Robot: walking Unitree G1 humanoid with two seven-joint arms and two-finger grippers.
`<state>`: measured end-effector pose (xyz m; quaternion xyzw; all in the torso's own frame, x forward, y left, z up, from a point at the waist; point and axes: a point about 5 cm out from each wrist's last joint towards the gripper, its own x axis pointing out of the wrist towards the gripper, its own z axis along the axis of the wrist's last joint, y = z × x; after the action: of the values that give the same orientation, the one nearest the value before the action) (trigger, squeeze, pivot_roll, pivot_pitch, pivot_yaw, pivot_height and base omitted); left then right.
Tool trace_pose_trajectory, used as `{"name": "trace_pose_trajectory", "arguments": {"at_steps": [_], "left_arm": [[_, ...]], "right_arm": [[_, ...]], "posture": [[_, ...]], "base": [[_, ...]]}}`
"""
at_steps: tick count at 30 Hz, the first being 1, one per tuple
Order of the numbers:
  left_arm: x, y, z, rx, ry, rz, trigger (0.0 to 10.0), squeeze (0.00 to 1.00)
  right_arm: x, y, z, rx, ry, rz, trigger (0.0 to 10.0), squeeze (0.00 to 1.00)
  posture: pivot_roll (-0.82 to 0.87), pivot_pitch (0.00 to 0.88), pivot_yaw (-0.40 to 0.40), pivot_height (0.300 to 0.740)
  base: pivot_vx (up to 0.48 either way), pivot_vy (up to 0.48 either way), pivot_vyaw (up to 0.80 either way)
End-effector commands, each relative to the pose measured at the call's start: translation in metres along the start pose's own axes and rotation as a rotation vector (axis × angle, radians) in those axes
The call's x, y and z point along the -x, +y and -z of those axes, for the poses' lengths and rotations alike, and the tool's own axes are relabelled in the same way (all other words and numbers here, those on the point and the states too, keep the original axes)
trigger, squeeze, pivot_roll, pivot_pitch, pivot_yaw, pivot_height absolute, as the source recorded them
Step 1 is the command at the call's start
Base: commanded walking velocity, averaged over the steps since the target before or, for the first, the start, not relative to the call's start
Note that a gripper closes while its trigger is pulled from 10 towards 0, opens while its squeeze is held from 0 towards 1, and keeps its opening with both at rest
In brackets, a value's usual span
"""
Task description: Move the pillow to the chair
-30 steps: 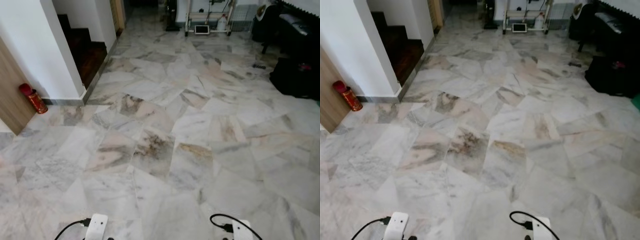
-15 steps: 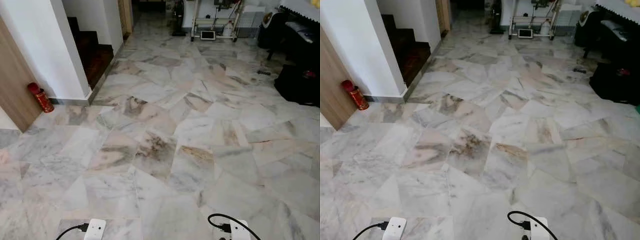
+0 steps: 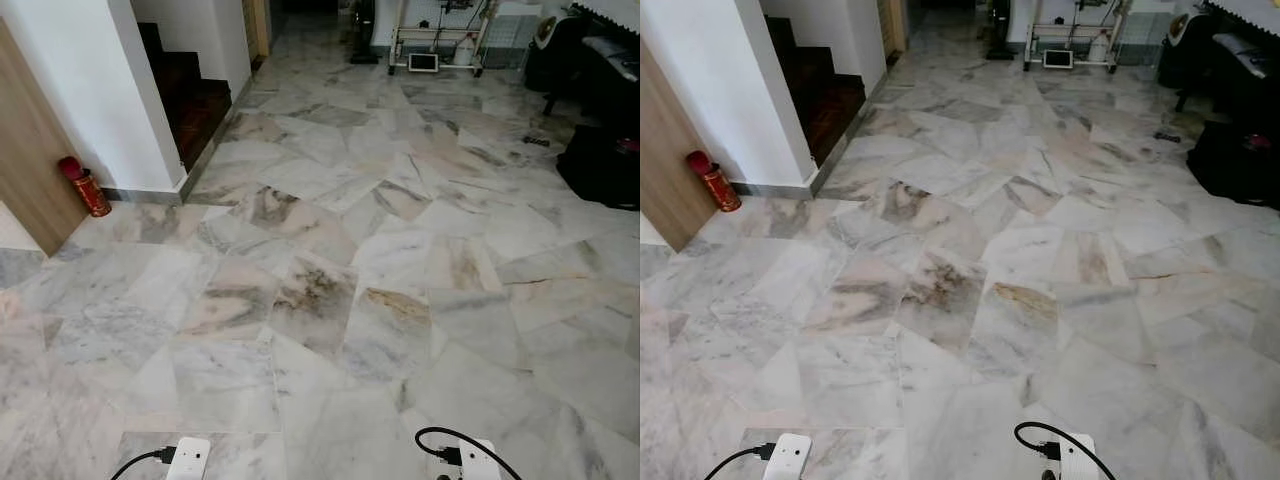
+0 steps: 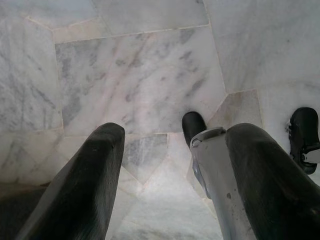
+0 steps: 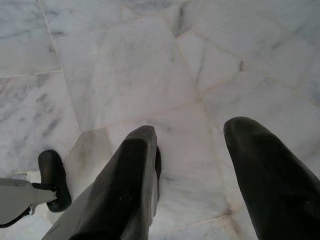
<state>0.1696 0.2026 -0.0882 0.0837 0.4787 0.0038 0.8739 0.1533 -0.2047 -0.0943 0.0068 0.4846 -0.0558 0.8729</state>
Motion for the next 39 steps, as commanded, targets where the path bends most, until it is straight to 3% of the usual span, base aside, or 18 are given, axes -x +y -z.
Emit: {"name": "trace_pose_trajectory", "arguments": {"at_steps": [1, 39], "left_arm": [[0.0007, 0.0036, 0.0032, 0.004, 0.008, -0.014, 10.0, 0.00], [0.0008, 0.0038, 0.0037, -0.010, 0.008, -0.010, 10.0, 0.00]], "right_arm": [[0.0001, 0.0014, 0.0010, -0.005, 0.000, -0.003, 10.0, 0.00], [0.0002, 0.0022, 0.0019, 0.004, 0.004, -0.012, 10.0, 0.00]], "posture": [[-0.07, 0.000, 0.012, 0.740], [-0.08, 0.000, 0.015, 0.740]], "base": [[0.000, 0.000, 0.00], [0.000, 0.000, 0.00]]}}
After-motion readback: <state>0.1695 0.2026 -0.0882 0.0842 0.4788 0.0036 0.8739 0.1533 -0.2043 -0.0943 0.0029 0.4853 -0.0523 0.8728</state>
